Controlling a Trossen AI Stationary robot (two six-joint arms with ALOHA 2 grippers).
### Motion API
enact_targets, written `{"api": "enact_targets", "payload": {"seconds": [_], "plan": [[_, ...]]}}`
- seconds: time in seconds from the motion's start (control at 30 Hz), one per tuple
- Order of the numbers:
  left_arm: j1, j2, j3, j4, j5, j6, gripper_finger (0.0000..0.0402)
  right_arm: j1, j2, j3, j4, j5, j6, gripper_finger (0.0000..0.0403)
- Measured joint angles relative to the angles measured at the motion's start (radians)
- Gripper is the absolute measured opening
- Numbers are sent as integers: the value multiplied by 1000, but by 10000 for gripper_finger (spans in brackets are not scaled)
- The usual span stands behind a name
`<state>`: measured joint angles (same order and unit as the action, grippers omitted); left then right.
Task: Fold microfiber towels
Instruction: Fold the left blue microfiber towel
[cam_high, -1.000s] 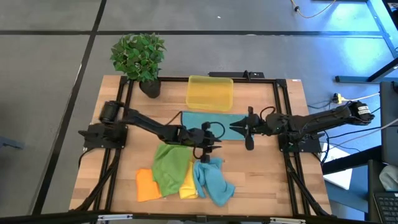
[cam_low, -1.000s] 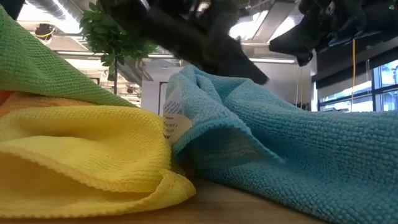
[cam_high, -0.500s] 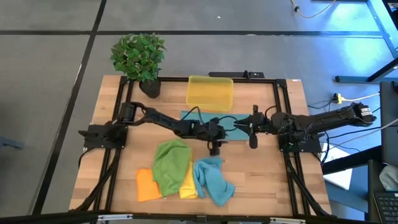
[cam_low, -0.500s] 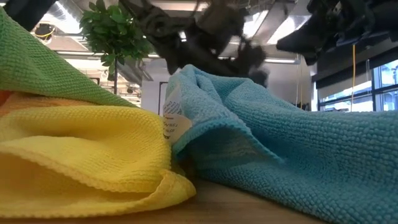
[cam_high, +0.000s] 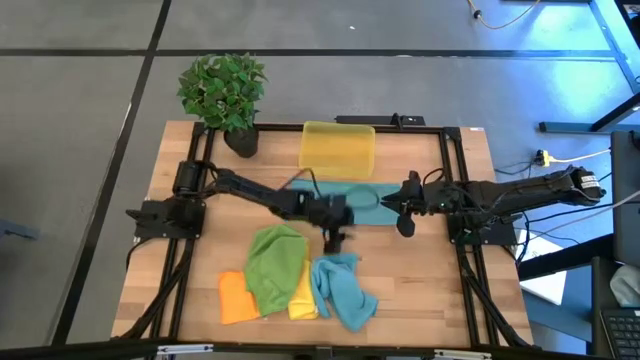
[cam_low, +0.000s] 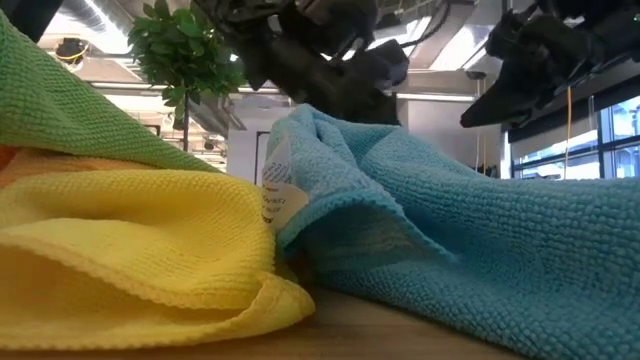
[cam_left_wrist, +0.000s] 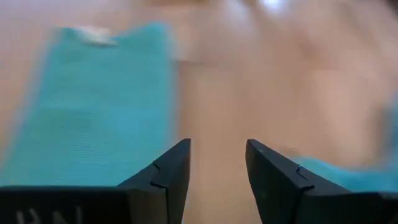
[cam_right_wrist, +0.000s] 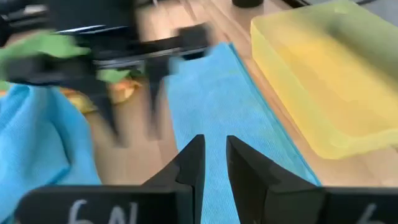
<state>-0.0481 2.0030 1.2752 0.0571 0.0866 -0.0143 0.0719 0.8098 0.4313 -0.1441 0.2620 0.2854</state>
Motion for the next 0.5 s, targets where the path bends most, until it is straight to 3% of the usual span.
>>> {"api": "enact_targets", "payload": {"seconds": [0.2,0.5], "plan": [[-97,4,-27,-210,55,56,146,0,-1,0,75,0,-41,68],[-137,-9,-19,-709,-40,-46,146,0,-1,1,96,0,-50,68]]}}
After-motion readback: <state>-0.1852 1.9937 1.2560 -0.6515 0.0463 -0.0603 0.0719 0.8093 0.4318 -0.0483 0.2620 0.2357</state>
